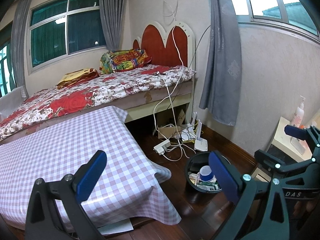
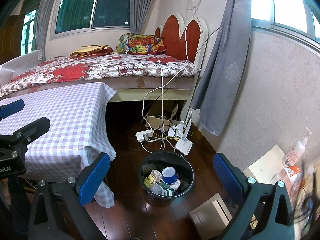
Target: Collect trash
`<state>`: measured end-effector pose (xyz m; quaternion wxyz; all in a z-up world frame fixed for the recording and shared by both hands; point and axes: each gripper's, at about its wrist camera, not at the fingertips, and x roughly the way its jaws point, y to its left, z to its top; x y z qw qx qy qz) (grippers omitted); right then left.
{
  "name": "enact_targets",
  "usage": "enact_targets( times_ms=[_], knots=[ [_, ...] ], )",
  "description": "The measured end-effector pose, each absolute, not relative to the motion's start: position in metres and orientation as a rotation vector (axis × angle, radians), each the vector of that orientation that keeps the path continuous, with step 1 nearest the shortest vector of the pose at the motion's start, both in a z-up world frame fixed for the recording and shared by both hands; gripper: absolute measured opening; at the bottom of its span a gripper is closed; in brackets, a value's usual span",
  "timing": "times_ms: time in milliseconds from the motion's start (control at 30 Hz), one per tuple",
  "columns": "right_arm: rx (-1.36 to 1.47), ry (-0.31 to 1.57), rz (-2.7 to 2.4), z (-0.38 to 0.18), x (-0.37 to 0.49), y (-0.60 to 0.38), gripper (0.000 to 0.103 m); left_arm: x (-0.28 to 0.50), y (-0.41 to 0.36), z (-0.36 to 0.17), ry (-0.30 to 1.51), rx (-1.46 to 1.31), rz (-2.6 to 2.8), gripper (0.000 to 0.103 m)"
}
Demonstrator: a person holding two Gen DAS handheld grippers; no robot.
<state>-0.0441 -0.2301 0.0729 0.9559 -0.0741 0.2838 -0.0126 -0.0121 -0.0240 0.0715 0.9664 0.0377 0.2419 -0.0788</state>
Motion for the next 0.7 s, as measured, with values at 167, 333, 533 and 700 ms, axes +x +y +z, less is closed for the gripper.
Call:
enact_targets(
  times_ms=[167, 333, 533, 700],
  knots=[
    [-0.151, 0.578, -0.028, 0.072, -0.043, -0.23, 0.103, -0.011, -0.022, 0.072, 0.487, 0.076, -0.165, 0.102],
    [-0.154, 0.579, -0.026, 0.072, -0.043, -0.23, 0.103, -0.008, -0.019, 0.069, 0.502, 0.078, -0.192, 0.102],
    [-0.157, 0.584, -0.022, 0.07, -0.041, -0.23, 0.103, -0.008, -0.017, 0.068, 0.506, 0.076, -0.214, 0.102],
    [-0.156, 0.583, -0.021, 0.07, -0.04, -0.23, 0.103, -0.009, -0.011, 0.07, 0.482, 0.056, -0.237, 0.102]
  ],
)
